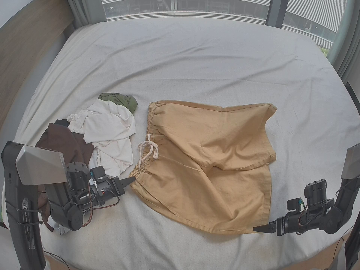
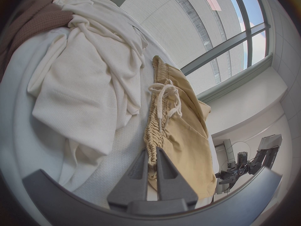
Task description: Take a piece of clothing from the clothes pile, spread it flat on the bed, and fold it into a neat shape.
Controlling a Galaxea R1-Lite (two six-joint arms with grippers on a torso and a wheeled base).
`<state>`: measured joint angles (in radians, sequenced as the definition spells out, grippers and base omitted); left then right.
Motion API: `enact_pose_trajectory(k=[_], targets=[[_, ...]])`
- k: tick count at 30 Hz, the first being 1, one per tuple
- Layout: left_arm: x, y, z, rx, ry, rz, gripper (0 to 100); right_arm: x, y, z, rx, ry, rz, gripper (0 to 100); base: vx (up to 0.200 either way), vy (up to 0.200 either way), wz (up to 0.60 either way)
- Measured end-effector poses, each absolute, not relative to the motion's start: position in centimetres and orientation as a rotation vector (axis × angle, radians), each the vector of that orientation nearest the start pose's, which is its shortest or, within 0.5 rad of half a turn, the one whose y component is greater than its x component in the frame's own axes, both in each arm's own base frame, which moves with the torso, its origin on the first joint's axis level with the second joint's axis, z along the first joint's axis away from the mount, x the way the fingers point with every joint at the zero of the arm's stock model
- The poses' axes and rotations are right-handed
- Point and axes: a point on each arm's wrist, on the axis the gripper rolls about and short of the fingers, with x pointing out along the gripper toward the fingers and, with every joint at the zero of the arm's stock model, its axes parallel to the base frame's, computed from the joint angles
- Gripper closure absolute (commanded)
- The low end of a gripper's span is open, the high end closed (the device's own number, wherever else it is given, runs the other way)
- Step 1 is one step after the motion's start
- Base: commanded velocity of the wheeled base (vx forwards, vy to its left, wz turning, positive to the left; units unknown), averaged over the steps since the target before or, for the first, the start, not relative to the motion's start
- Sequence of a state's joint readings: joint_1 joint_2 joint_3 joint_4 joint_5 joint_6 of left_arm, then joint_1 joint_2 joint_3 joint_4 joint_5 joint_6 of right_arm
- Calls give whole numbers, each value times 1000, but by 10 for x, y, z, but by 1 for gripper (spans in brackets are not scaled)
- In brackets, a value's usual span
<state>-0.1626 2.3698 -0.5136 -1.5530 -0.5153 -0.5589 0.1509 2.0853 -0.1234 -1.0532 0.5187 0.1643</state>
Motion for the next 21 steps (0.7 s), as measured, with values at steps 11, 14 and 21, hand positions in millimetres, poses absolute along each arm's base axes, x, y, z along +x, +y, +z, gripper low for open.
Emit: enact_pose_trajectory(k=[11, 14, 21], targets=[[327, -65, -8, -587, 482, -572, 100, 212, 47, -21, 317, 952, 556, 100, 0, 0, 0], [327, -65, -8, -587, 483, -572, 100, 211, 47, -23, 318, 962, 553, 100, 0, 0, 0], [317, -62, -7, -604, 515, -571, 100, 207, 44, -18, 321, 965, 541, 100, 0, 0, 0]])
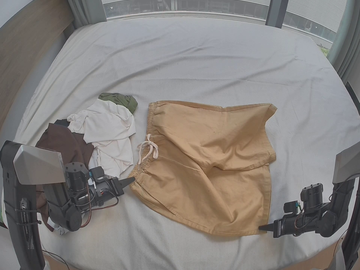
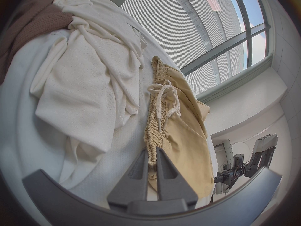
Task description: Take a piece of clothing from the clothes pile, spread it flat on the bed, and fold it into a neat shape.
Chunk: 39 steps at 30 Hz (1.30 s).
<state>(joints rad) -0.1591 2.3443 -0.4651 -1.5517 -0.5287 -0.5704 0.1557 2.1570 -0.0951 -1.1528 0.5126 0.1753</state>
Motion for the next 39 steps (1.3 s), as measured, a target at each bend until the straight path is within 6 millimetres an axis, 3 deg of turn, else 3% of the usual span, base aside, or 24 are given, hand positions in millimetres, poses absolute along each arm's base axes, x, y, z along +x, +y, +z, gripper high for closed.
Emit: enact_pose_trajectory(k=[9, 15, 39], targets=[[283, -59, -8, -642, 709, -606, 100, 194, 34, -4, 343, 1037, 494, 100, 0, 0, 0], [269, -55, -5, -582, 742, -639, 100, 190, 33, 3, 328, 1045, 500, 100, 0, 0, 0], [244, -35, -16, -429, 834, -624, 100, 165, 44, 4, 268, 1178, 571, 100, 0, 0, 0]])
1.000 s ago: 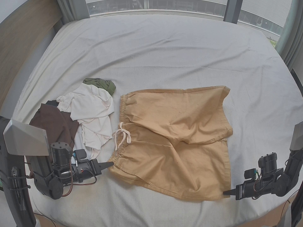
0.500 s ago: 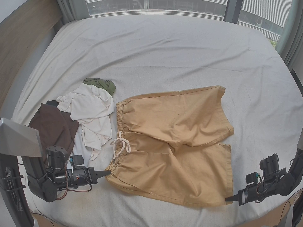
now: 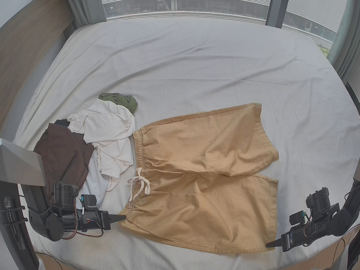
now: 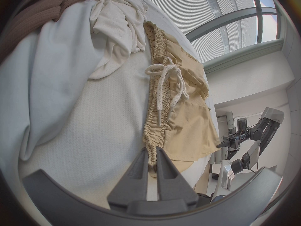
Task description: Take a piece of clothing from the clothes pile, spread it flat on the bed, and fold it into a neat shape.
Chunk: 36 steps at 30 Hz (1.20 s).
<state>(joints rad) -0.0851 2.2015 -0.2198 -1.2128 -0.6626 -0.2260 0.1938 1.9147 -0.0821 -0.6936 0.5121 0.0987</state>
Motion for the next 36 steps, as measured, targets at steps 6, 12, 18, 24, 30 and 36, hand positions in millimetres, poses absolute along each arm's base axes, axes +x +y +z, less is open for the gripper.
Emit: enact_pose_trajectory(k=[6, 12, 18, 24, 30, 36], targets=[[244, -30, -11, -443, 825, -628, 100, 163, 45, 9, 250, 1151, 590, 100, 0, 0, 0], [242, -28, -8, -440, 825, -624, 100, 161, 47, 12, 242, 1146, 602, 100, 0, 0, 0], [242, -28, -2, -438, 798, -658, 100, 166, 48, 16, 253, 1100, 631, 100, 0, 0, 0], [240, -31, 15, -493, 751, -763, 100, 171, 50, 29, 292, 1003, 721, 100, 0, 0, 0], [242, -39, 41, -568, 672, -810, 100, 175, 50, 48, 310, 895, 750, 100, 0, 0, 0], [245, -47, 64, -602, 547, -866, 100, 182, 51, 70, 360, 799, 745, 100, 0, 0, 0]])
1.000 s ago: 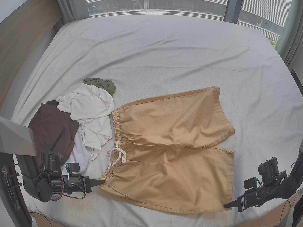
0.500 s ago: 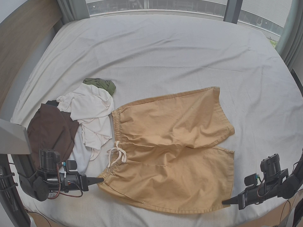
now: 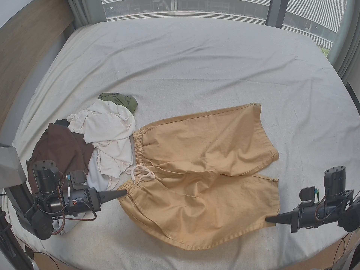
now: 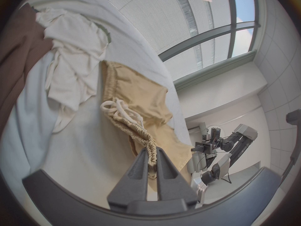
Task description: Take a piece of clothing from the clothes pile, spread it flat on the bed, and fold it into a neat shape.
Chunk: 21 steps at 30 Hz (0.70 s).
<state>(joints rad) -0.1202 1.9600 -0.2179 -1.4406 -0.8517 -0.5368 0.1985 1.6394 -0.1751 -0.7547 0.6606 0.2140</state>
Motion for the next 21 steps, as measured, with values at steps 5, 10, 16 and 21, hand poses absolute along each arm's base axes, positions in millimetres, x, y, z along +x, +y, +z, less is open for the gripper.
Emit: enact_pose_trajectory(k=[5, 10, 16, 21], targets=[[249, -50, 76, -680, 506, -880, 100, 187, 51, 93, 411, 710, 742, 100, 0, 0, 0], [256, -50, 85, -722, 477, -877, 100, 193, 50, 119, 454, 606, 738, 100, 0, 0, 0], [260, -49, 89, -731, 455, -864, 100, 198, 43, 143, 486, 510, 718, 100, 0, 0, 0], [263, -49, 90, -730, 445, -860, 100, 203, 35, 155, 502, 455, 686, 100, 0, 0, 0]])
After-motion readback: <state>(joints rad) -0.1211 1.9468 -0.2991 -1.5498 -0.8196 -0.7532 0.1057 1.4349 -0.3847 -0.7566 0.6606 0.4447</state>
